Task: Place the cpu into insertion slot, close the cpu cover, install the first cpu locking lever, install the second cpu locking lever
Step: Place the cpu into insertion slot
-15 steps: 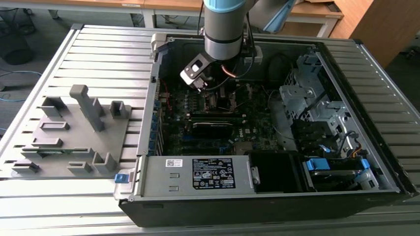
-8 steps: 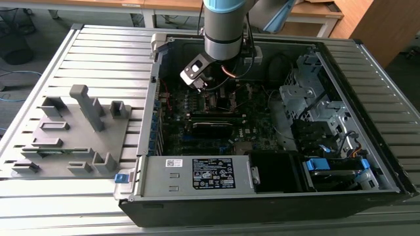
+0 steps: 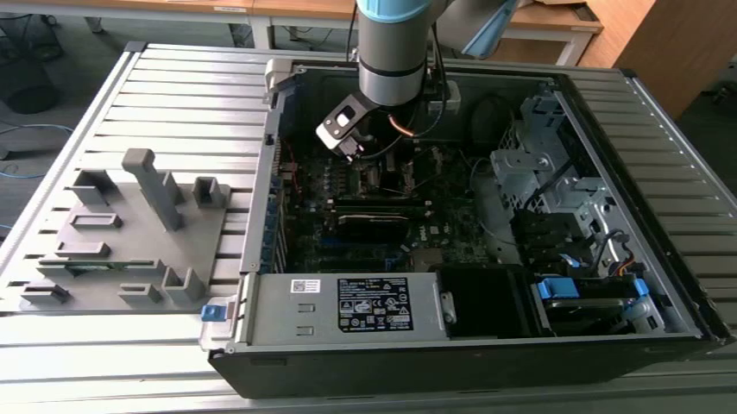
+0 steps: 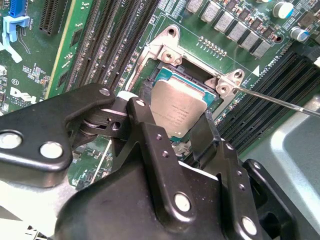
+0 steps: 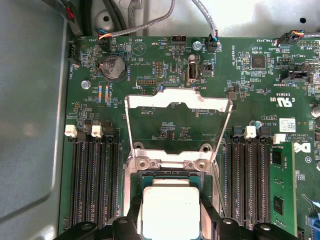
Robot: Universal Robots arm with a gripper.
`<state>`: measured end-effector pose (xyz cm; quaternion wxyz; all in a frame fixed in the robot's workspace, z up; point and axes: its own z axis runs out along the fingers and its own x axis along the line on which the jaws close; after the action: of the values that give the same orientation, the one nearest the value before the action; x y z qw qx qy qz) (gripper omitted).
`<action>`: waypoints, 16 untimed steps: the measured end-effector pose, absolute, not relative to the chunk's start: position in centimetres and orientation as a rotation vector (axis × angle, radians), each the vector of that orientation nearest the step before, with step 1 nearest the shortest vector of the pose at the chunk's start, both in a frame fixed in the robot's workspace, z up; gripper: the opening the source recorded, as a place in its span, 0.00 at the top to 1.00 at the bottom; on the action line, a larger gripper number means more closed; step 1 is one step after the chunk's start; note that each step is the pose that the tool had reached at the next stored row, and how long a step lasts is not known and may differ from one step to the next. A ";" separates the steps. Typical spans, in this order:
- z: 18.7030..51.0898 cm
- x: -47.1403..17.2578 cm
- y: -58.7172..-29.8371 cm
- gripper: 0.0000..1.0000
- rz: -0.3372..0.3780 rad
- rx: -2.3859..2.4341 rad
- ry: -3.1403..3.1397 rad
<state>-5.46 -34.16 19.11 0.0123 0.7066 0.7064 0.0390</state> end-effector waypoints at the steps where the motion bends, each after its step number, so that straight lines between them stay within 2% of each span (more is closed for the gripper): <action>1: 19.1 -5.5 -34.2 0.46 0.122 2.203 2.202; 16: 19.0 -5.5 -34.2 0.46 0.121 2.221 2.182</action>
<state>-5.46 -34.16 19.03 0.0127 0.7127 0.7003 0.0387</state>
